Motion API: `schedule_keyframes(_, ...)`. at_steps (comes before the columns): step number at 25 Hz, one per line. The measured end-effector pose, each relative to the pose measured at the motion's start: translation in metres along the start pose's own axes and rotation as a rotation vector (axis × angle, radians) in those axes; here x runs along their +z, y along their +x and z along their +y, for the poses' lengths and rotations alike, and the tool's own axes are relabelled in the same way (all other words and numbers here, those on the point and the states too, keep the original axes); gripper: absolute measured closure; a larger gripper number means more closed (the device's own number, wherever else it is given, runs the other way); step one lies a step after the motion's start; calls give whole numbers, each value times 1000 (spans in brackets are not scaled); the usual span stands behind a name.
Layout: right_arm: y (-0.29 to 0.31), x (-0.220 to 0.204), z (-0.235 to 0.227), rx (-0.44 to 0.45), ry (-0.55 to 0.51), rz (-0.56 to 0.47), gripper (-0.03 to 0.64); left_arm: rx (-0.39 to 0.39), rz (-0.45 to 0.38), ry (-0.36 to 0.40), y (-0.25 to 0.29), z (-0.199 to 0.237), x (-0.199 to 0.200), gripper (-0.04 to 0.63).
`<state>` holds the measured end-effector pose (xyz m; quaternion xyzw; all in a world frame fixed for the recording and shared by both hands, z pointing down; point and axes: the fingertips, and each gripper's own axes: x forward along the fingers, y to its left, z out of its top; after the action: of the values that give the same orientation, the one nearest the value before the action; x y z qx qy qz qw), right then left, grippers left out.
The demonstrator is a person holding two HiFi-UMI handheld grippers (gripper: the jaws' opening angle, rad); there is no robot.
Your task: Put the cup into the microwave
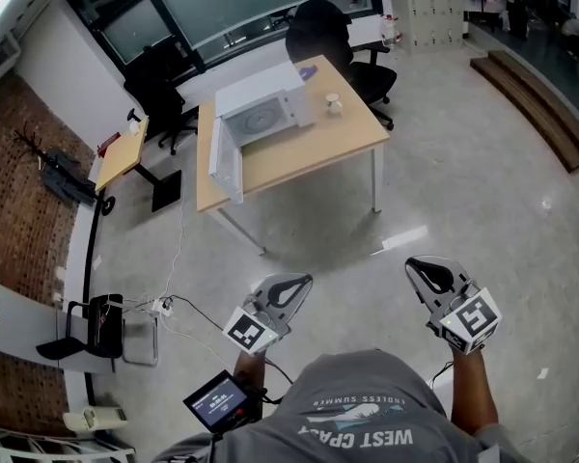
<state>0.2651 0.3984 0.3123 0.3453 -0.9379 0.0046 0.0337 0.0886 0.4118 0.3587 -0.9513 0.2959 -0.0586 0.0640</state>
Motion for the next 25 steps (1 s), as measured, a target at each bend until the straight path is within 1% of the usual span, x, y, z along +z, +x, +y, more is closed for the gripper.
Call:
schedule_keyframes(2,3,0,-14,2,4,7,597,-2,3,8,11,2,1,572)
schedule_keyframes(5,10,-4,-29,6,23,3,595,3,20,2,21,9,-1,572)
schedule_keyframes(8,28,-17,-39,17,38,10,597,12,35,-14,29,27,-12,572)
schedule_keyframes(12,53,-35,-61,9,43,29,595,-7,37,-20,45,56,-32,572)
schedule_keyframes(18,105,-35,-98,-30,41,50,595,-36,17,-34,71,123,-45,572)
schedule_keyframes(22,159,-29,-125,-58,51,46,597,-55,23,-42,86,181,-57,572)
schedule_keyframes(25,202,-27,-140,-54,41,46,597,-62,5,-38,92,224,-60,572)
